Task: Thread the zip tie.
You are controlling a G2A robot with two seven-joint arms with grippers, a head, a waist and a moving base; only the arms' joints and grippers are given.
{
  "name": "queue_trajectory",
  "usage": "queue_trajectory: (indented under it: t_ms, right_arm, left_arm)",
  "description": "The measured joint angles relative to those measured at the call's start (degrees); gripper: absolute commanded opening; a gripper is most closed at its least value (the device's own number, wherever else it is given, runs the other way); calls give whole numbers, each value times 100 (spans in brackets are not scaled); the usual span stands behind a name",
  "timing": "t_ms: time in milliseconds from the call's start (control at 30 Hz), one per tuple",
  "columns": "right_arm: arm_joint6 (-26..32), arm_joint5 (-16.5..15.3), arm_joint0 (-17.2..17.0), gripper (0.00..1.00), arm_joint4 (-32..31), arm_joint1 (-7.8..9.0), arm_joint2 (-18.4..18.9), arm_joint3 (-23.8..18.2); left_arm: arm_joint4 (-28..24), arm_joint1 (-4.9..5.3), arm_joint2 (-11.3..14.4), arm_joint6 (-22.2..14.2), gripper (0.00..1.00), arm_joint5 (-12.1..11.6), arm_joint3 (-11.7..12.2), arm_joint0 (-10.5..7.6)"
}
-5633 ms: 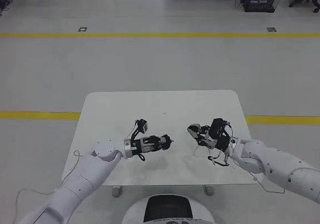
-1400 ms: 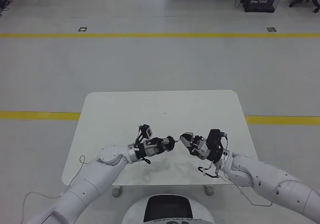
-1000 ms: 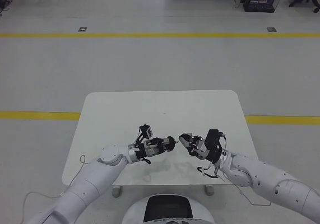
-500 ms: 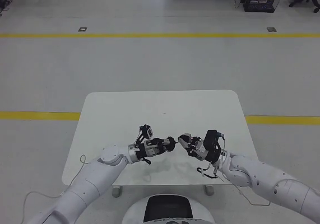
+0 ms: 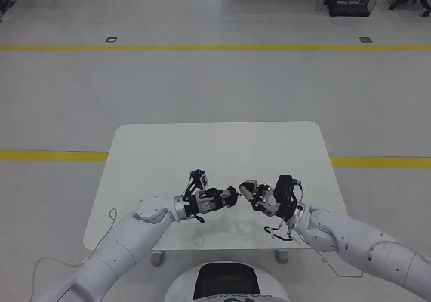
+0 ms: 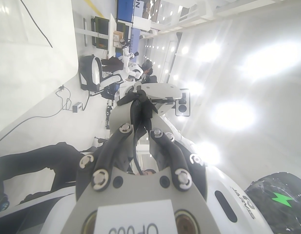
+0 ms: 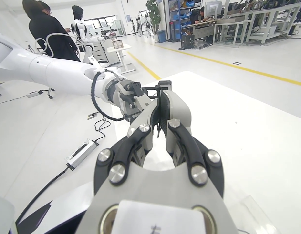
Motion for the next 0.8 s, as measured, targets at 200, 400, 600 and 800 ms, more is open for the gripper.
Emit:
queue_trajectory:
  t_ms: [200, 400, 600, 800]
  right_arm:
    - [53, 0, 38, 0, 28, -16, -42, 28]
    - [62, 0, 70, 0, 47, -19, -69, 48]
    - [38, 0, 97, 45, 68, -9, -85, 58]
    - [21, 0, 121, 100, 75, 26, -88, 54]
  left_arm:
    - [-39, -4, -18, -14, 0, -26, 40, -19]
    - [-60, -3, -39, -13, 0, -59, 37, -9]
    - [-53, -3, -45, -13, 0, -59, 30, -9]
    - [-53, -4, -54, -5, 0, -51, 20, -15]
